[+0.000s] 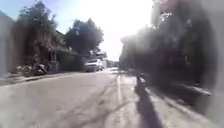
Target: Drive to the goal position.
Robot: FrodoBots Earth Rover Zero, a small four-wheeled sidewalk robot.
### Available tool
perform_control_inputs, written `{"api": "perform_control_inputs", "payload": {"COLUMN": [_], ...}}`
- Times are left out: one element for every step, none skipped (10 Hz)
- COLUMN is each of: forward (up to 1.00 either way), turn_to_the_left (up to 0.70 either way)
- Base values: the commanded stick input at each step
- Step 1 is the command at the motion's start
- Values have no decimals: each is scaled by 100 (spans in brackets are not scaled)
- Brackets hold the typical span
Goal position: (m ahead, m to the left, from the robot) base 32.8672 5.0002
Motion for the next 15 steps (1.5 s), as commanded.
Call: {"api": "perform_control_inputs", "payload": {"forward": [100,100,100,100,100,100,100,100,100,100,100,100,100,100,100], "turn_to_the_left": [0,0,0,0,0,0,0,0,0,0,0,0,0,0,0]}}
